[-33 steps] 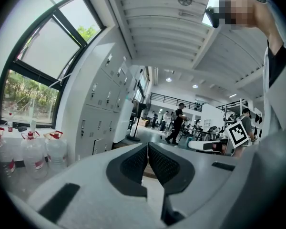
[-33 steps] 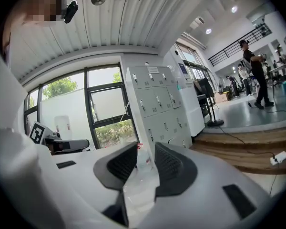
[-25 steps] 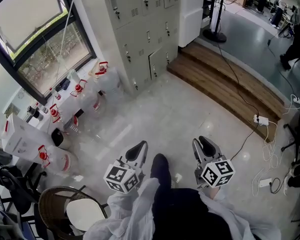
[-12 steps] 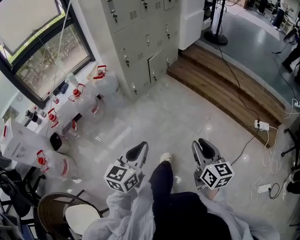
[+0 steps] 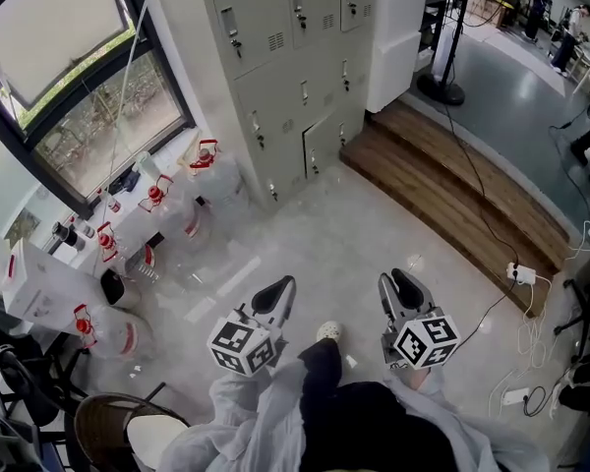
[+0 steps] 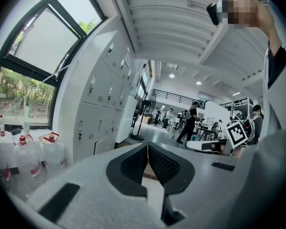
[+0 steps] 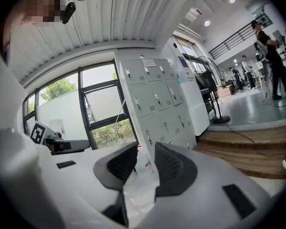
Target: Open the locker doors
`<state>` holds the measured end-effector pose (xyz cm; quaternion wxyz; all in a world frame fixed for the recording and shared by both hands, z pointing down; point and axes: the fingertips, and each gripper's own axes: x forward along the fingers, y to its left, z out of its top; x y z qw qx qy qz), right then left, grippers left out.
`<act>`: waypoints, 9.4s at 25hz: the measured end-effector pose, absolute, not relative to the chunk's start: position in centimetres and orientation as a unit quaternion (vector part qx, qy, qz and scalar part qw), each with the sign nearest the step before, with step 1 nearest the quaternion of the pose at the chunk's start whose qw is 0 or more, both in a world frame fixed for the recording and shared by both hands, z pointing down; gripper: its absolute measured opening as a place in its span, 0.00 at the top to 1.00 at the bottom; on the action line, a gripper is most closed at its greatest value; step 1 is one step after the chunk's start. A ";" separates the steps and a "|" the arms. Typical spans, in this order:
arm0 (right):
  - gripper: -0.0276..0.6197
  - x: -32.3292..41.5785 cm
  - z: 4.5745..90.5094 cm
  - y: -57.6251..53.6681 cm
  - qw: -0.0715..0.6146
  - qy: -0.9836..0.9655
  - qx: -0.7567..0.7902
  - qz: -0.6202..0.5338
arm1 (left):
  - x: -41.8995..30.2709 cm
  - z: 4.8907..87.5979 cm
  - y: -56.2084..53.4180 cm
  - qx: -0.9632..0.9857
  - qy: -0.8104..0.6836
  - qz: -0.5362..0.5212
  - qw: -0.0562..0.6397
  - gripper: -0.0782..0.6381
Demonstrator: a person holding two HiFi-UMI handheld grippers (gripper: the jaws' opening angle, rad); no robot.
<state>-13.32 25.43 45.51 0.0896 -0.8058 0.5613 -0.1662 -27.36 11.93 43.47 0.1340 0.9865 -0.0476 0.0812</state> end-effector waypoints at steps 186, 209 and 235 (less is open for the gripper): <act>0.81 7.0 67.3 -50.8 -0.193 0.813 -0.519 -0.178 | -8.8 62.8 -33.3 0.789 -0.544 0.089 0.269 0.88; 0.80 8.5 67.5 -42.9 -0.191 0.776 -0.565 -0.205 | -8.1 63.0 -29.6 0.804 -0.517 0.080 0.282 0.88; 0.79 13.6 68.1 -34.4 -0.229 0.793 -0.530 -0.194 | -2.8 62.6 -26.9 0.854 -0.424 0.100 0.284 0.88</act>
